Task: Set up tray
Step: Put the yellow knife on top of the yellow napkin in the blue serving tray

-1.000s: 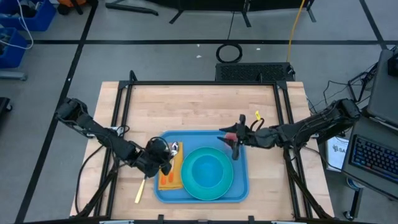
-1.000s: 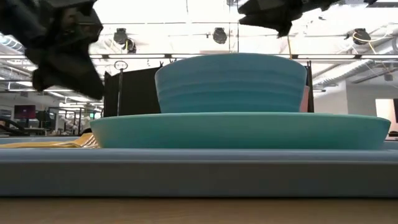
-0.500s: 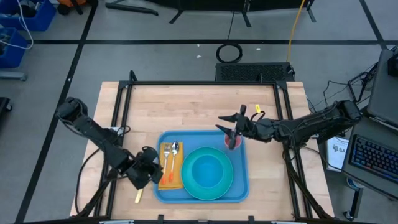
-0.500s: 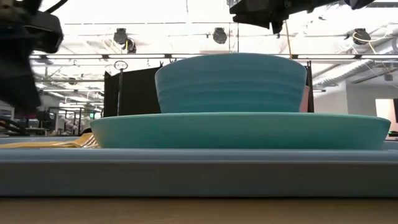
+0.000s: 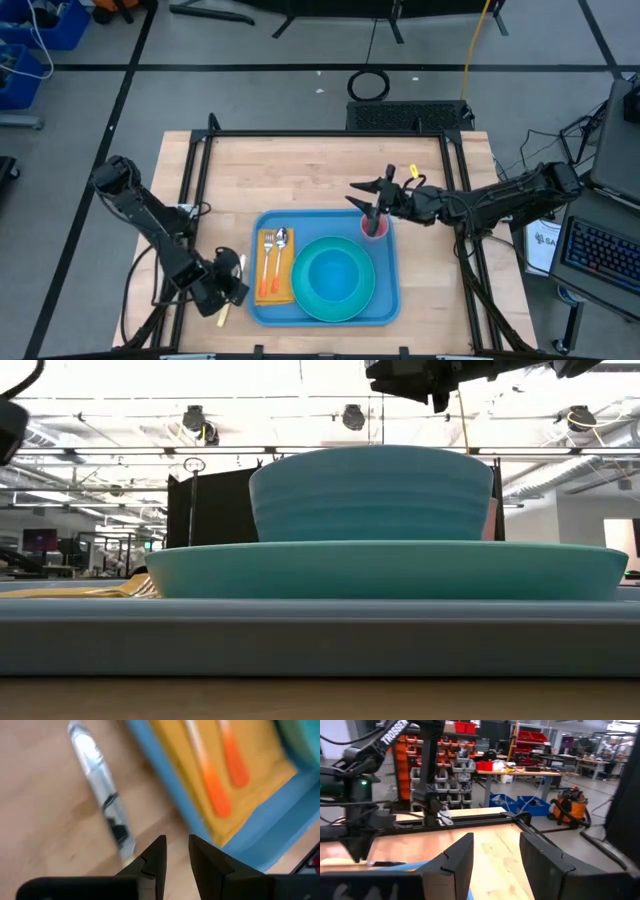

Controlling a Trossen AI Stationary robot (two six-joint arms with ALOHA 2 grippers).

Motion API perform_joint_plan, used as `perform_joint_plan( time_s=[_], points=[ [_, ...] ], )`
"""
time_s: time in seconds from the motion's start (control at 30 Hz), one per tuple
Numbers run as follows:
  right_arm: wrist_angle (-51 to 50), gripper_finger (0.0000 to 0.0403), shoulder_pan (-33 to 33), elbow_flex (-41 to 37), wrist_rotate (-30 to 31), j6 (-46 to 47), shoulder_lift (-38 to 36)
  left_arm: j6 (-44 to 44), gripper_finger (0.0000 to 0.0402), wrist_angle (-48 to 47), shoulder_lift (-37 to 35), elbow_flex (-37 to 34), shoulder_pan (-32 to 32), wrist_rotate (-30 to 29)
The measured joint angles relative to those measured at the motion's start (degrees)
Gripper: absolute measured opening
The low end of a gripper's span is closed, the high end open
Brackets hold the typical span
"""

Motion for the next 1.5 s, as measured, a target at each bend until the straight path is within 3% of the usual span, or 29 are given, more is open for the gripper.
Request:
perform_joint_plan(
  time_s=[0.3, 0.83, 1.2, 1.5],
  points=[
    [1.22, 0.0153, -1.23, 0.0, -2.85, 0.0, 0.02, -9.06, 0.0085, -2.6, 0.07, 0.0, -2.96, 6.69],
    [1.21, 0.0153, -1.22, 0.0, -2.78, 0.05, 0.02, -13.6, 0.0087, -2.27, 0.15, 0.0, -5.35, 8.75],
    [1.17, 0.0153, -1.22, 0.0, -2.78, 0.21, 0.02, -13.56, 0.0174, 0.35, 4.87, 0.0, -5.44, 11.86],
    [1.16, 0.0153, -1.22, 0.0, -2.78, 0.66, 0.02, -13.45, 0.0186, 2.23, 6.81, 0.08, -5.42, 10.74]
  ],
)
